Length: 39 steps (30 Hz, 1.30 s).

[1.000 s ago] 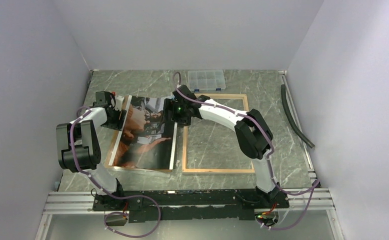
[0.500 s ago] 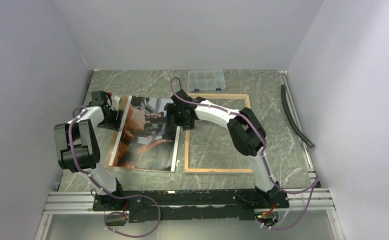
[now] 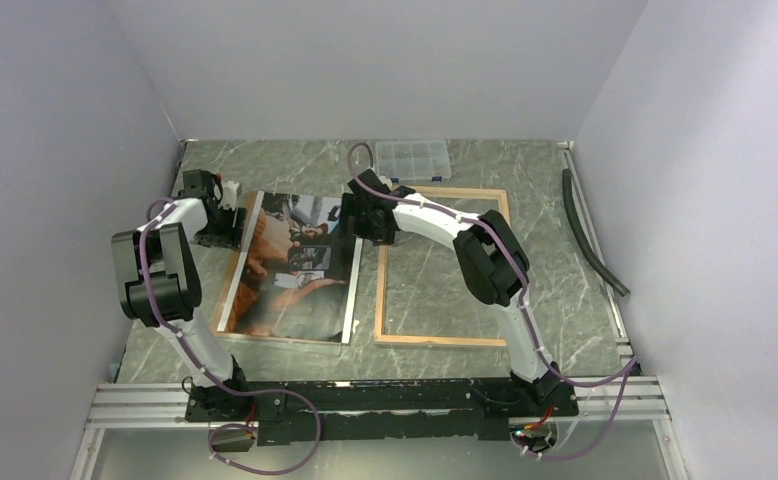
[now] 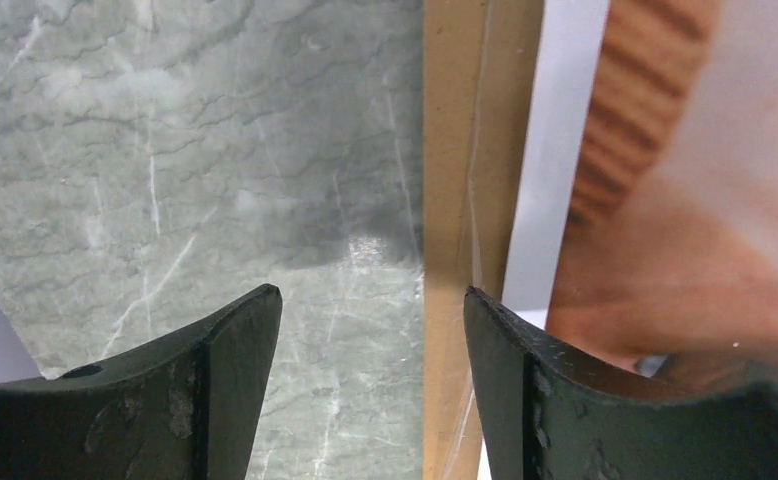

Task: Put the photo into the frame
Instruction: Pick up the photo frame item at the center of the board.

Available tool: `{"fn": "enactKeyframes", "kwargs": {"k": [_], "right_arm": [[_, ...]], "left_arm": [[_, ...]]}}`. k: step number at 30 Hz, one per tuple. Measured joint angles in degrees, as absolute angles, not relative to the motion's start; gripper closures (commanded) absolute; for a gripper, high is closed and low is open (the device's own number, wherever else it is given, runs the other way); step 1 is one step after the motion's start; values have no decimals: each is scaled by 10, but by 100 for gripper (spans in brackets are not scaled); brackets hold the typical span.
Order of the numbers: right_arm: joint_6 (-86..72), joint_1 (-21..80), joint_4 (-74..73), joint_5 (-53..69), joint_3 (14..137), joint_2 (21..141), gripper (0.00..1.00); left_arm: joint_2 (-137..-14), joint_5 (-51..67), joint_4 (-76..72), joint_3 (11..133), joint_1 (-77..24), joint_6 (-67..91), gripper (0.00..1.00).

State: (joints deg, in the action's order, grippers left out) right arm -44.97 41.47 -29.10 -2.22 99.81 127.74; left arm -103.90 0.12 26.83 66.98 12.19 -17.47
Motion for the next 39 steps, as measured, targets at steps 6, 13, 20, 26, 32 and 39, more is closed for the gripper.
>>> {"fn": "enactKeyframes", "kwargs": {"k": [6, 13, 20, 26, 32, 39], "right_arm": [[-459, 399, -261, -4, 1010, 1291, 5], [-483, 385, -205, 58, 1010, 1301, 5], [-508, 375, -134, 117, 970, 1293, 6], [-537, 366, -81, 156, 921, 1273, 7], [-550, 366, -63, 171, 902, 1249, 7], [-551, 368, -45, 187, 891, 1209, 9]], "left_arm": [[-1045, 1, 268, 672, 110, -168, 28], [-1047, 1, 267, 672, 110, -168, 28], [-1048, -1, 258, 672, 111, -175, 30], [-1050, -2, 248, 671, 111, -184, 32], [-1051, -4, 238, 668, 111, -192, 33], [-1049, -3, 232, 665, 110, -195, 33]]}}
